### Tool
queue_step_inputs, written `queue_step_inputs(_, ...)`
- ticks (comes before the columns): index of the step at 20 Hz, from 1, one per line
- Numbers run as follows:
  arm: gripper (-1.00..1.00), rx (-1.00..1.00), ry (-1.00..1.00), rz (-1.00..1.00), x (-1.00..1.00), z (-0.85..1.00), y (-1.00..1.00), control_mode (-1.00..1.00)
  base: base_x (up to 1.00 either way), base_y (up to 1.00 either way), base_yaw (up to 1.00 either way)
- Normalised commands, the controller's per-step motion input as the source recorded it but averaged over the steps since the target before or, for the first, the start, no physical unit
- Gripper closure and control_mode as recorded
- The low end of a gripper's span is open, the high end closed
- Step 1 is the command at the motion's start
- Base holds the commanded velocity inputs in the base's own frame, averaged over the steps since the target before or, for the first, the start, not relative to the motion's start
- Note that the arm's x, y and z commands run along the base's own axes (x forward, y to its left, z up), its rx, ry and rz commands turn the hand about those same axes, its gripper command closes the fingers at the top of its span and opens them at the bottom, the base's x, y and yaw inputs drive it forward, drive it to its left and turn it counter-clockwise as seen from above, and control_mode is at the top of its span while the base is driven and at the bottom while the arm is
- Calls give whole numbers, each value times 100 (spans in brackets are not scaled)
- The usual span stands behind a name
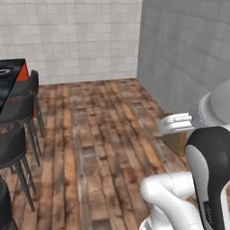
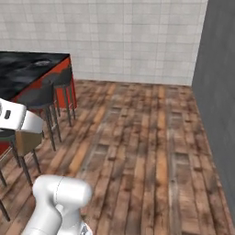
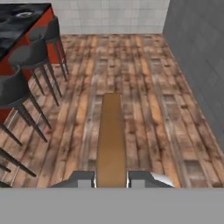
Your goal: Start the toaster. Once the lever pops up, take the bread to the plate on the dining counter.
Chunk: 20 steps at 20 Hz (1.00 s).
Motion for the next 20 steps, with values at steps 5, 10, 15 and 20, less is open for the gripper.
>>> queue_step_inputs(5,100,0,0,0,0,0,0,100,100,-51,15)
queue_step_inputs(10,100,0,0,0,0,0,0,100,100,-49,16)
queue_step_inputs(15,100,0,0,0,0,0,0,100,100,-41,18)
queue_step_inputs(20,100,0,0,0,0,0,0,100,100,-39,21)
